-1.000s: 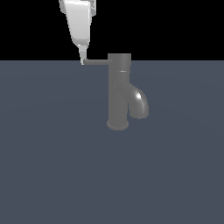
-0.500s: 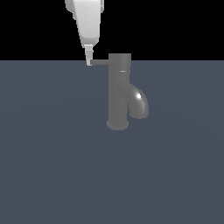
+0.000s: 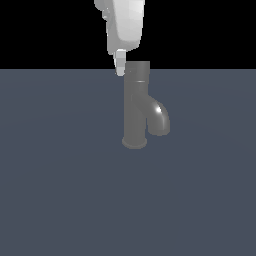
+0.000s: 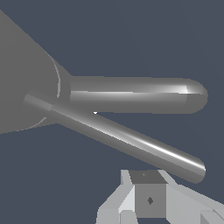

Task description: Turn on the faucet by rotating a designated handle.

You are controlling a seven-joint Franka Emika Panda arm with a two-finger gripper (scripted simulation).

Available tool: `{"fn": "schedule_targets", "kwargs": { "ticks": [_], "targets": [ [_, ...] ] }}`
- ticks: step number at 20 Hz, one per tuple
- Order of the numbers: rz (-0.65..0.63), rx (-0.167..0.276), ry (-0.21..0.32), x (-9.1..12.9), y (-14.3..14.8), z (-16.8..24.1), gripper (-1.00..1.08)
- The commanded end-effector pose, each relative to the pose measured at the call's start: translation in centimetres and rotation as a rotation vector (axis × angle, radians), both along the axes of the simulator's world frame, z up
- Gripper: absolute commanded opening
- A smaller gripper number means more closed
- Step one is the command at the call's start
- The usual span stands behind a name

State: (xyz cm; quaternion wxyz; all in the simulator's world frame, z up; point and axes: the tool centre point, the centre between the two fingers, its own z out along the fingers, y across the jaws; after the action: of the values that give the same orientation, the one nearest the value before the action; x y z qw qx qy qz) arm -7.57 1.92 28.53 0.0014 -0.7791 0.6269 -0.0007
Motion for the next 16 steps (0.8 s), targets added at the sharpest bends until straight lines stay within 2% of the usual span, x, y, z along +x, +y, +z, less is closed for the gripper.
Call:
{"fn": "schedule_targets", "kwargs": {
  "ticks": [1,4,5,16],
  "targets": [
    [-0.016,-0.001,0.002,-0.8,-2.0,0.0,-1.00],
    [-0.017,-0.001,0.003,-1.3,-2.9,0.0,-1.00],
    [-0.004,-0.001,0.001,-0.9,-1.8,0.0,-1.00],
    [-0.010,-0.001,0.002,0.4,-7.8,0.0,-1.00]
  ]
}}
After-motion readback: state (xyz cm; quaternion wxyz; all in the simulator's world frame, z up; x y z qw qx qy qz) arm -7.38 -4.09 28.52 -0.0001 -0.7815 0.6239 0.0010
